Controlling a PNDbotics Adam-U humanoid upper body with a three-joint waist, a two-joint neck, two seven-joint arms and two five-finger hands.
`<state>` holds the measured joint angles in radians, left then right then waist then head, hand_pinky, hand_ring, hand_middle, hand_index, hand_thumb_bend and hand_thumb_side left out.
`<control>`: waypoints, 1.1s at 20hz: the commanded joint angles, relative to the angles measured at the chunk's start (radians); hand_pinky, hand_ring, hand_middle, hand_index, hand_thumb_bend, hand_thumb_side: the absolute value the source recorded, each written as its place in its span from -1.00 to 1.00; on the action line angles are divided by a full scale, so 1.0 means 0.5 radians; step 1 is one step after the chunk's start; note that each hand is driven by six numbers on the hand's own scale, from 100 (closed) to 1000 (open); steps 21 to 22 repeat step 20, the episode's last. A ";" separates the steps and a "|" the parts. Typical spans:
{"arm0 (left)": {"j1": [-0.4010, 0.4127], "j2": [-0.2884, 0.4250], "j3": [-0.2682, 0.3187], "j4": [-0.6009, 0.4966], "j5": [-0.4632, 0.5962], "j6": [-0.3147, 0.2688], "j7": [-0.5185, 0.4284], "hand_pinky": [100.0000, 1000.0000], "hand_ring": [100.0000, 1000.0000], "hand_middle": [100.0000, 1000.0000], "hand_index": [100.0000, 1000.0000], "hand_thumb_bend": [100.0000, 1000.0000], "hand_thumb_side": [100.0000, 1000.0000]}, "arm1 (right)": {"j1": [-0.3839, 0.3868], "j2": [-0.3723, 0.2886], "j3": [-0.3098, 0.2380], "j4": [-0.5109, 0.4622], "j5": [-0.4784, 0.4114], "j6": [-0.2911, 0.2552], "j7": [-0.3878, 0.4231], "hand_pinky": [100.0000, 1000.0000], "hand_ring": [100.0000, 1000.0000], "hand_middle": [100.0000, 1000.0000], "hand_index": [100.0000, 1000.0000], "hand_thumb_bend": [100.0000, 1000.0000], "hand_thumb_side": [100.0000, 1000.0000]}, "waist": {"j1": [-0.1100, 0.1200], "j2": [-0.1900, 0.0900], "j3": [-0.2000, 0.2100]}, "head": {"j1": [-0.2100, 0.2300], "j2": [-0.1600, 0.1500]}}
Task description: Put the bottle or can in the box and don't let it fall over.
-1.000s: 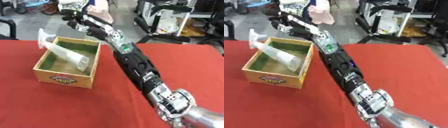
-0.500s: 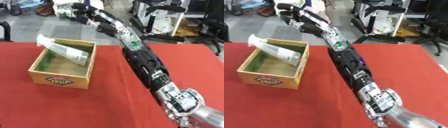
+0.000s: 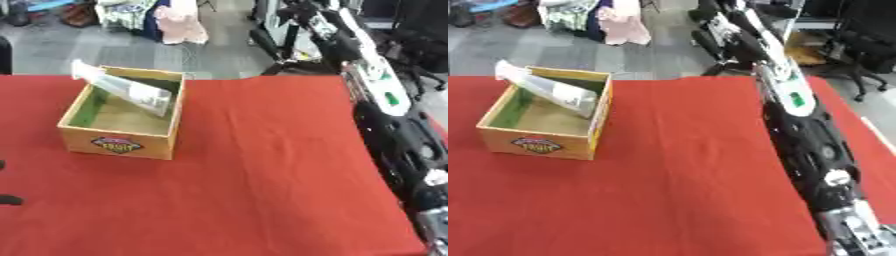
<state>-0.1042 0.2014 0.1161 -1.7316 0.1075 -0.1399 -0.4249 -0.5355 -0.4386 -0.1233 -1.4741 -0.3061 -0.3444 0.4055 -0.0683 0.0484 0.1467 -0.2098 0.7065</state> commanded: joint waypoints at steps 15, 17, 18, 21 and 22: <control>0.070 0.051 0.062 -0.079 -0.023 -0.077 0.049 0.13 1.00 0.90 1.00 -0.90 0.90 | 0.747 0.493 -0.259 -0.558 0.289 0.164 0.014 0.66 1.00 1.00 0.88 -1.00 -0.03 | 0.035 0.009 -0.147 | 0.370 0.069; 0.072 0.049 0.062 -0.078 -0.026 -0.081 0.047 0.13 1.00 0.90 1.00 -0.90 0.91 | 0.779 0.518 -0.285 -0.576 0.311 0.194 0.013 0.65 1.00 1.00 0.87 -1.00 -0.03 | 0.039 0.015 -0.153 | 0.378 0.067; 0.074 0.048 0.065 -0.076 -0.029 -0.081 0.048 0.13 1.00 0.90 1.00 -0.90 0.92 | 0.787 0.525 -0.292 -0.581 0.320 0.206 0.013 0.65 1.00 1.00 0.87 -1.00 -0.02 | 0.039 0.019 -0.157 | 0.383 0.067; 0.078 0.043 0.072 -0.074 -0.039 -0.080 0.053 0.13 1.00 0.90 1.00 -0.89 0.93 | 0.792 0.539 -0.292 -0.592 0.324 0.220 0.020 0.65 1.00 1.00 0.87 -1.00 -0.02 | 0.040 0.037 -0.180 | 0.395 0.061; 0.078 0.043 0.072 -0.074 -0.039 -0.080 0.053 0.13 1.00 0.90 1.00 -0.89 0.93 | 0.792 0.539 -0.292 -0.592 0.324 0.220 0.020 0.65 1.00 1.00 0.87 -1.00 -0.02 | 0.040 0.037 -0.180 | 0.395 0.061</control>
